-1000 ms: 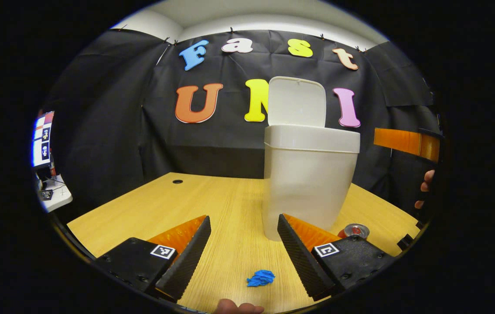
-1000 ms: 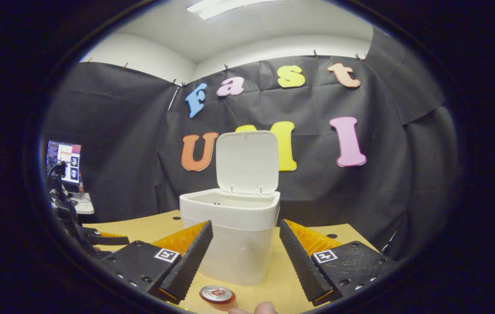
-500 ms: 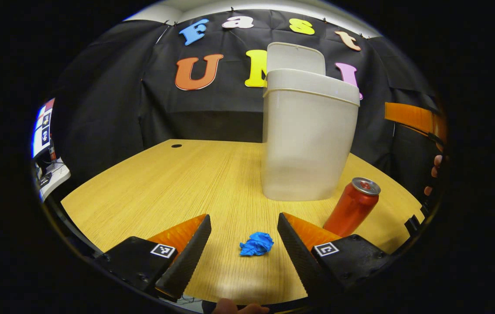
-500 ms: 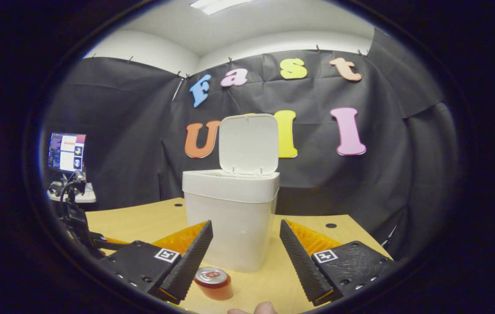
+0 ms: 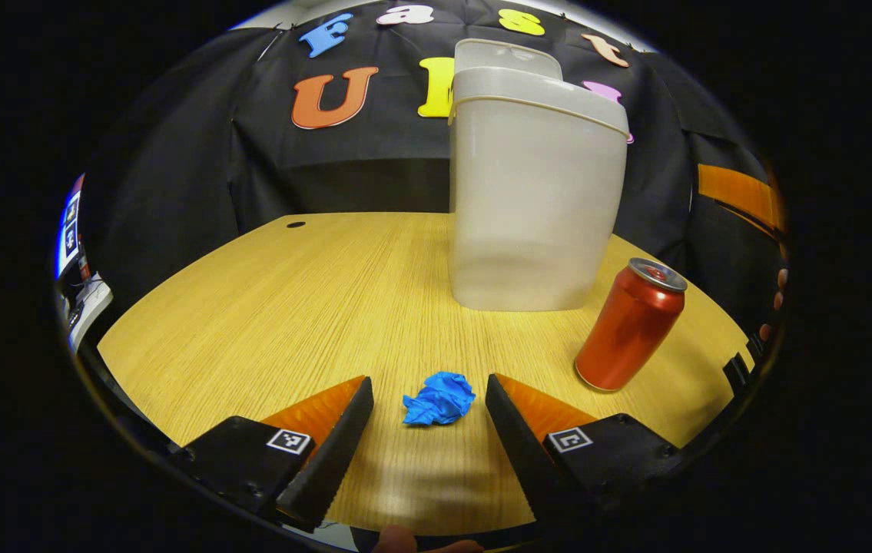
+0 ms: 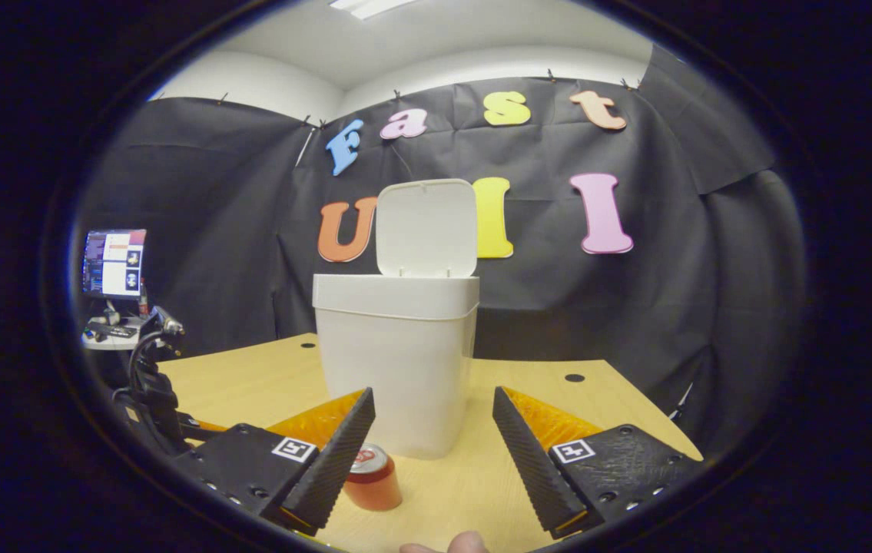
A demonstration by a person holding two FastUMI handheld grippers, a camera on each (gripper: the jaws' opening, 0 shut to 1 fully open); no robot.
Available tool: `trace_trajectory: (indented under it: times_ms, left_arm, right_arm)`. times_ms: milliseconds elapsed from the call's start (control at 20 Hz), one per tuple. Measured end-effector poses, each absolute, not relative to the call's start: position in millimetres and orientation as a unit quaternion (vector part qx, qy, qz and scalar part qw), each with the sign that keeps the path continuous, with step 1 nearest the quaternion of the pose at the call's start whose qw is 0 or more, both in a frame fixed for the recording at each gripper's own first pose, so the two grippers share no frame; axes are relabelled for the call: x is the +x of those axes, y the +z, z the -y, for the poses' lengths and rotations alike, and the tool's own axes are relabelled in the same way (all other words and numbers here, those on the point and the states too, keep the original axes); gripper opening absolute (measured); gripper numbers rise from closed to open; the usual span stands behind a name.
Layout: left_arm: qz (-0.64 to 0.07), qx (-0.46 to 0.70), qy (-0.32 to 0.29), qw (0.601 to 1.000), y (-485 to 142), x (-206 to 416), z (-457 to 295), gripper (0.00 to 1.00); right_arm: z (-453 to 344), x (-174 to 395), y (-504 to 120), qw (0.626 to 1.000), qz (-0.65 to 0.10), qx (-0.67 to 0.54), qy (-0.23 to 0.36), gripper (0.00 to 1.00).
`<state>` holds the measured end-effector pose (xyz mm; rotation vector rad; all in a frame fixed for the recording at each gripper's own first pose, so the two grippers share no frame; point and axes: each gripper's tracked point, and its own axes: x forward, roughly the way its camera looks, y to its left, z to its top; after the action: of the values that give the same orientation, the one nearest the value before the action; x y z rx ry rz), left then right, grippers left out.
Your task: Press the lid of the desktop garbage bin to open it, pick up the crumpled paper on the desktop and throw it into the bin, then pick up the pop can on the desktop and drop it into the bin, and finally close the garbage bin lid.
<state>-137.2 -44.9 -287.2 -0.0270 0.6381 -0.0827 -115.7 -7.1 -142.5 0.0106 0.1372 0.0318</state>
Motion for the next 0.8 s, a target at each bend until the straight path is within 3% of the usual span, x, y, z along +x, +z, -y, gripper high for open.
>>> trace_trajectory:
  times_ms: [500, 550, 800]
  left_arm:
    - [-0.328, 0.023, -0.054, 0.943, -294.9, -147.2, 47.6, 0.67]
    - [-0.327, 0.022, -0.054, 0.943, -296.2, -147.8, 49.9, 0.53]
    - [-0.310, 0.013, -0.033, 0.950, -293.4, -150.3, 47.6, 0.44]
  right_arm:
    - [14.0, -124.1, -156.8, 0.995, -0.085, 0.050, 0.006, 0.95]
    - [12.1, -126.0, -158.7, 0.995, -0.088, 0.054, 0.006, 0.97]
    - [4.1, -131.3, -167.1, 0.994, -0.097, 0.051, 0.012, 0.96]
